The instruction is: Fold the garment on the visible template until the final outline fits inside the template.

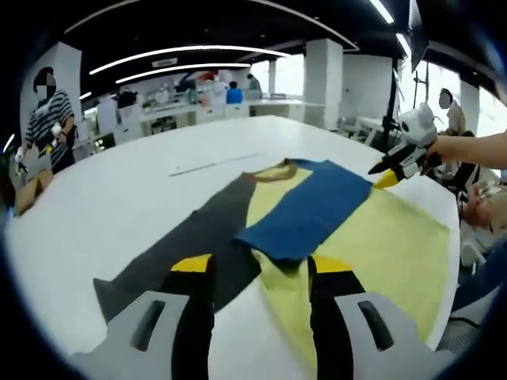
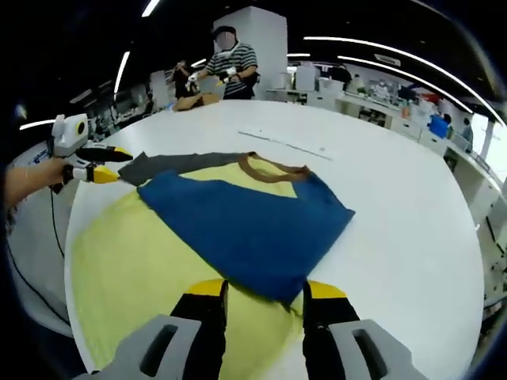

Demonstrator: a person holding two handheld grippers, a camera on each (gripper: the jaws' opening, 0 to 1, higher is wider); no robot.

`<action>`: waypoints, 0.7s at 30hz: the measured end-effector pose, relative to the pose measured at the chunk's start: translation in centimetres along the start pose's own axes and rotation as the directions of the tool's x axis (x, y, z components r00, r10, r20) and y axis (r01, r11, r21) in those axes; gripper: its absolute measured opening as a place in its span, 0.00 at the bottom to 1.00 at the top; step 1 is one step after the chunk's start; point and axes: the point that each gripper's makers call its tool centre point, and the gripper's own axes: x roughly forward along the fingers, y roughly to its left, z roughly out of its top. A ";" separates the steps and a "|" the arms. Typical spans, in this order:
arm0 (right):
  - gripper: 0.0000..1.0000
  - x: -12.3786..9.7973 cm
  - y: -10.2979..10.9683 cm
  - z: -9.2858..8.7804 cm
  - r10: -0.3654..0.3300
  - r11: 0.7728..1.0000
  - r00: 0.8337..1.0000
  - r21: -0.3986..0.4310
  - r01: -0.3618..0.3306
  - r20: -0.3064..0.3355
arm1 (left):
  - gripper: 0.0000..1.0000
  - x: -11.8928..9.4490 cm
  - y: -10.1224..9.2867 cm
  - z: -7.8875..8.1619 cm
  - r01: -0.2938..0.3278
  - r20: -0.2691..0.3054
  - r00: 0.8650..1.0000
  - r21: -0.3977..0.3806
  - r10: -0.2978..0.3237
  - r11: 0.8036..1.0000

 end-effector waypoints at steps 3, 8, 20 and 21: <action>0.23 0.1 -0.2 -0.6 -0.009 1.000 1.000 -0.021 0.008 -0.022 | 0.38 0.8 0.2 -0.6 0.003 -0.020 1.000 -0.010 -0.004 1.000; 0.19 0.3 -0.7 -1.3 -0.028 0.996 0.998 -0.084 0.024 -0.051 | 0.32 2.5 0.5 -1.5 0.014 -0.037 0.999 -0.023 -0.015 1.000; 0.07 0.5 -1.8 -1.4 -0.084 0.980 0.994 -0.184 0.071 -0.064 | 0.18 4.6 1.4 -2.7 -0.004 -0.106 0.994 -0.018 0.002 1.000; 0.06 0.5 -1.8 -1.3 -0.083 0.979 0.995 -0.189 0.071 -0.058 | 0.17 4.7 1.3 -2.8 -0.003 -0.111 0.994 -0.018 0.001 1.000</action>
